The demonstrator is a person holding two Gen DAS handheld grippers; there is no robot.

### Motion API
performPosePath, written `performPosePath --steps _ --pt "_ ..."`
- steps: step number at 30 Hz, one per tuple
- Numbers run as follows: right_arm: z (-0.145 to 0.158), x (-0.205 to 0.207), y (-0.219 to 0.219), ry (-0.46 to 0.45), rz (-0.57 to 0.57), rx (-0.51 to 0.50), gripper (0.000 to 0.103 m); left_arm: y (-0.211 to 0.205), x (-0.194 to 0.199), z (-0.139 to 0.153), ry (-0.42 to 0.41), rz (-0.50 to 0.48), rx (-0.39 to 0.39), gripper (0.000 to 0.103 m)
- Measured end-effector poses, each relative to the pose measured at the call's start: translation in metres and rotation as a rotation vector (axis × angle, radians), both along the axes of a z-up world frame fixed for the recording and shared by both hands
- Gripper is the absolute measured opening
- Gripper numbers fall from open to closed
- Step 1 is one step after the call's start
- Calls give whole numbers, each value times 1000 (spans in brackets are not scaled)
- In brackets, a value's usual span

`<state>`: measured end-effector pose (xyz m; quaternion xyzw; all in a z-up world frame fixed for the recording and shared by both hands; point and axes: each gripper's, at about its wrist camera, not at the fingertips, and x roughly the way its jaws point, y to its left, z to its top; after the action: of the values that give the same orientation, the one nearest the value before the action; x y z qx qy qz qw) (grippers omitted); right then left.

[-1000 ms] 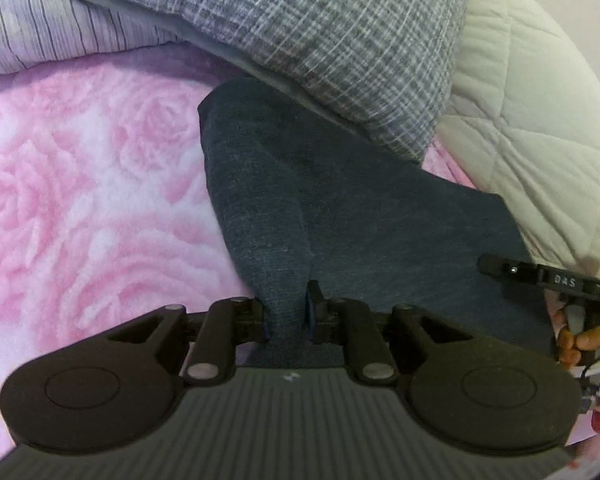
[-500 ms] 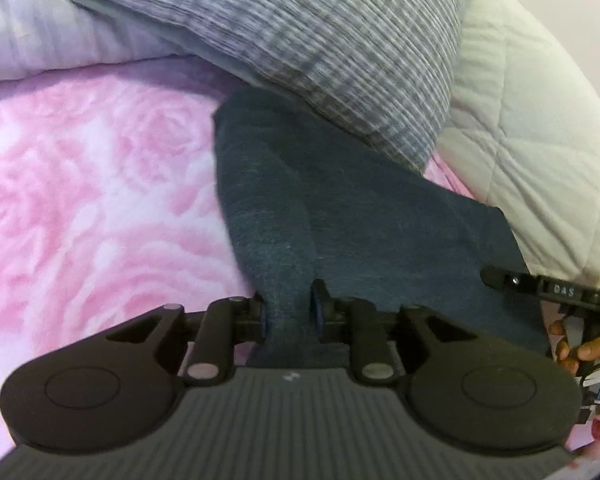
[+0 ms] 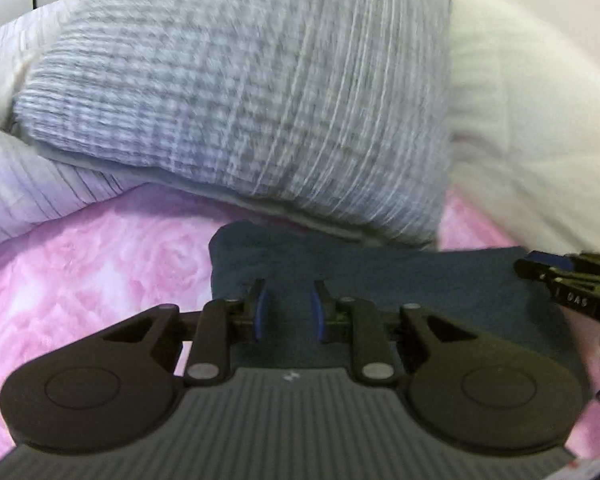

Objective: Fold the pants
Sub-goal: 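Carry the folded jeans with both grippers toward the grey pillow and lower them, then open both grippers and release the folded jeans below the pillow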

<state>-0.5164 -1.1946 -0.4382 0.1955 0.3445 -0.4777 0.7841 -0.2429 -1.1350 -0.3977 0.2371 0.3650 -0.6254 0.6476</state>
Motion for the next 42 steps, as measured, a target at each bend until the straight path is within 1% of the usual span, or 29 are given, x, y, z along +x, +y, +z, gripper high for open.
performPosePath --steps 1,3,5,7,9,11,13,15,16,18,20,22,25,27,30,32,33,34,35,37,38,40,41,42 --pt "-9 0 -6 2 4 33 21 -5 0 -9 -23 -3 32 13" --pt "-11 -5 -11 -18 22 38 21 -8 0 -25 -50 -9 86 14" --pt "-4 -12 -14 -40 21 67 21 -3 -3 -26 -62 -7 76 14" --pt "8 -21 -11 -41 -17 64 21 6 -5 -18 -63 -3 77 13" --pt "26 -33 8 -44 -43 32 21 25 -10 -9 -85 -25 91 13" --pt "41 -46 35 -84 -16 34 22 50 -20 1 -100 -42 110 14" --pt "48 -50 61 -74 16 57 22 79 -28 7 -85 -11 155 14" --pt "49 -50 85 -68 44 92 22 104 -34 10 -39 38 199 14" --pt "50 -50 96 -67 53 105 22 112 -37 10 -15 63 222 14" --pt "44 -44 112 -37 63 121 22 126 -50 5 22 92 251 14" --pt "31 -37 120 6 50 146 22 134 -61 -1 7 113 265 15" --pt "18 -33 124 45 51 133 22 136 -69 -10 2 138 280 15" --pt "12 -28 122 46 32 110 23 137 -75 -19 -29 151 277 15" --pt "15 -25 122 68 28 108 23 133 -77 -18 -37 156 283 15" --pt "15 -29 126 47 0 120 24 135 -77 -12 -31 157 285 16" --pt "14 -31 124 28 -11 132 24 136 -75 -5 -15 152 279 21" --pt "15 -32 122 22 -16 139 24 138 -75 -1 -10 150 275 25" --pt "19 -32 121 16 -21 147 24 140 -76 4 -11 145 270 30" --pt "23 -33 123 11 -25 154 25 142 -77 10 -13 139 263 32" --pt "34 -37 129 -5 -37 171 26 147 -80 24 -28 129 247 41" --pt "41 -39 132 -16 -44 177 27 150 -82 32 -36 123 238 43" --pt "57 -47 144 -46 -63 187 31 159 -85 52 -41 108 211 56" --pt "66 -51 151 -60 -72 193 35 164 -87 63 -41 102 192 60" --pt "76 -56 160 -76 -83 200 39 169 -89 74 -44 100 177 68"
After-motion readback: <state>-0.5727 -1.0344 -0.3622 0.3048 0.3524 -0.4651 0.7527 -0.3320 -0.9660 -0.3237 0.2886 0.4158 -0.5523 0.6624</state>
